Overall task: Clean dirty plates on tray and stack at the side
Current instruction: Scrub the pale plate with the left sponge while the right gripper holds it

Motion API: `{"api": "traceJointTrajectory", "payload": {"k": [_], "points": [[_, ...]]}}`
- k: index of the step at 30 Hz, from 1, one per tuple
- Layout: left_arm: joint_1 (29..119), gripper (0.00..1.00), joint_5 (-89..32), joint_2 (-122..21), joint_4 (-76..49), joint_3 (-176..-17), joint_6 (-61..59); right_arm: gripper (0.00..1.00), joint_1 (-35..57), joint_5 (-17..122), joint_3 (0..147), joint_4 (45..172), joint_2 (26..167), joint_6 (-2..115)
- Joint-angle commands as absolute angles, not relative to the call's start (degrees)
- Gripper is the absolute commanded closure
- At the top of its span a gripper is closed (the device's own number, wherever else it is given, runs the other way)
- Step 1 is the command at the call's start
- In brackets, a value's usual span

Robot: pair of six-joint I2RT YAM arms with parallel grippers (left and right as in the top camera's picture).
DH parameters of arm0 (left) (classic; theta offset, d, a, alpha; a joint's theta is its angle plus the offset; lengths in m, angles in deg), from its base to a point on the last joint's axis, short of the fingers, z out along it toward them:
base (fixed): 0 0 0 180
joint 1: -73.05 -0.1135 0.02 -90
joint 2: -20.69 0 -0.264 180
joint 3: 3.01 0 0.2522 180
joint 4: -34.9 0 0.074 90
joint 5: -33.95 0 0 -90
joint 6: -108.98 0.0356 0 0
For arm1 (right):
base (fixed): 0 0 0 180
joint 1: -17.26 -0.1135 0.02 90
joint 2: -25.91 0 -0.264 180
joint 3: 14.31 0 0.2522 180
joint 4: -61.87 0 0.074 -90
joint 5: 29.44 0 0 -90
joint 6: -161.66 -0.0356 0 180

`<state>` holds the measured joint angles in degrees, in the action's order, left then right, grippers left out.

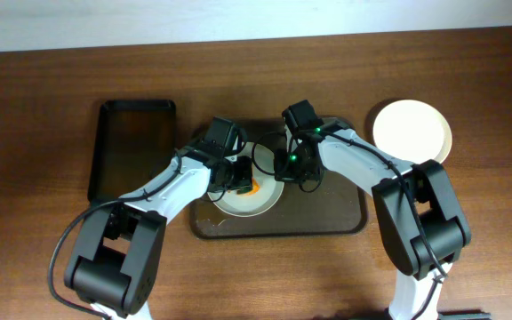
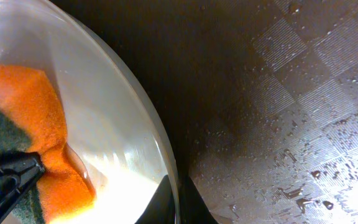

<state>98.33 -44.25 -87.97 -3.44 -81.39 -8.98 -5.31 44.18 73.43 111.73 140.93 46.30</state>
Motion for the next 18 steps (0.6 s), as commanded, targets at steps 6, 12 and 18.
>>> {"api": "traceJointTrajectory", "payload": {"k": [6,12,18], "points": [[98.28,1.0,-84.14,-89.96,-19.26,-85.78,-9.24,0.96,-5.51,51.21,72.73,112.86,142.63,45.88],[98.28,1.0,-76.3,-88.93,-27.72,-100.25,-7.93,0.96,-5.51,51.21,72.73,112.93,142.63,45.88],[99.13,1.0,-41.89,-92.61,-21.06,-99.14,-1.92,0.96,-5.51,51.19,72.73,112.84,142.66,45.88]]}}
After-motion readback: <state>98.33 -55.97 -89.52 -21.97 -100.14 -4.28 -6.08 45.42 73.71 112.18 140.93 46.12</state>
